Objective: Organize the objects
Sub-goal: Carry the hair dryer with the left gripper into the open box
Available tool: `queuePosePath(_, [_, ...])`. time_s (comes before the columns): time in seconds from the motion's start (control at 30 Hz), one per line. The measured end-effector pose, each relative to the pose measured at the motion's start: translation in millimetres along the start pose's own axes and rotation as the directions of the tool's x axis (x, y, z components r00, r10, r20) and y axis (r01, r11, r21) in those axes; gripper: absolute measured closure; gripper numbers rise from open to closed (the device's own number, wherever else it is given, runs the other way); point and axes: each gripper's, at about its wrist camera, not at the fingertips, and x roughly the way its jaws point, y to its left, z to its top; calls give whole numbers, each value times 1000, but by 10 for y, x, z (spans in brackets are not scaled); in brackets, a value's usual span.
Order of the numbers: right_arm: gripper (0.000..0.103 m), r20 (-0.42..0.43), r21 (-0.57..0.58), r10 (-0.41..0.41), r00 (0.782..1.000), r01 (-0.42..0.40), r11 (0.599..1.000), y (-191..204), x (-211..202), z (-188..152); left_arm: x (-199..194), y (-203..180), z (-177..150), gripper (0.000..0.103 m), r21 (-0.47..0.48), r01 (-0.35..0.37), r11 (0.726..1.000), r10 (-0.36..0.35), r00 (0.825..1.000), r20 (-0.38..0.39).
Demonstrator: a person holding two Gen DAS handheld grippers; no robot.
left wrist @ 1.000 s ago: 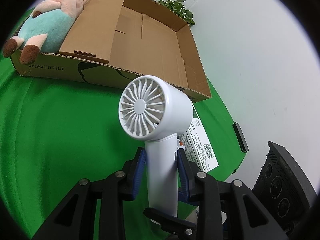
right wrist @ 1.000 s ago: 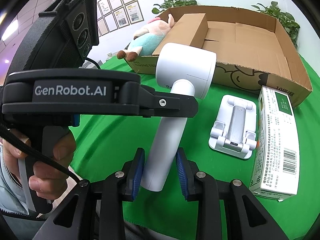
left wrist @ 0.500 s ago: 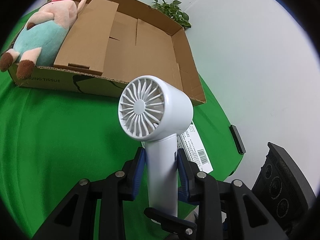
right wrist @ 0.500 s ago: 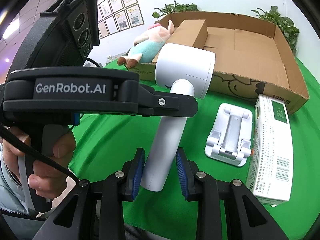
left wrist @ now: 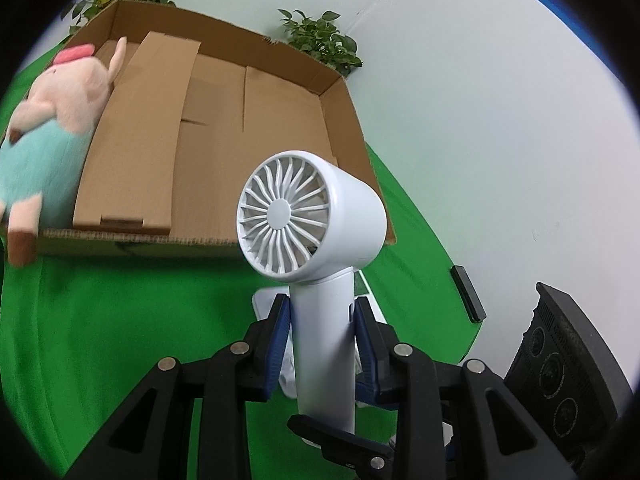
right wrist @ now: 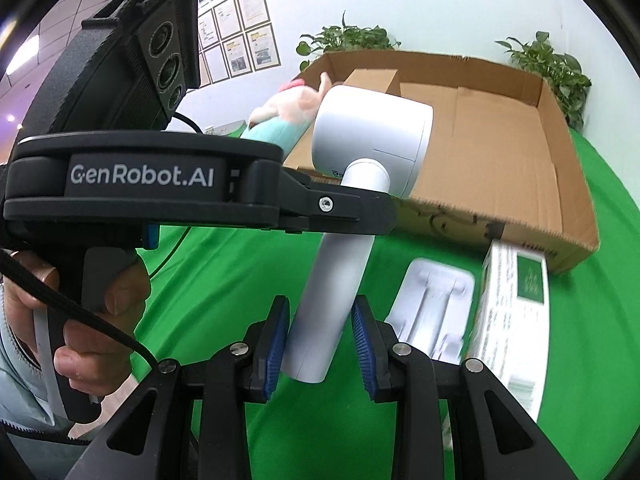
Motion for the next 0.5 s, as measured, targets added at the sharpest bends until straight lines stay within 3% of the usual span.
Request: queuePosePath(0.5, [73, 90, -56, -47, 995, 52, 997, -234, 95, 817, -151, -35, 803, 72, 100, -23, 995, 15, 997, 78])
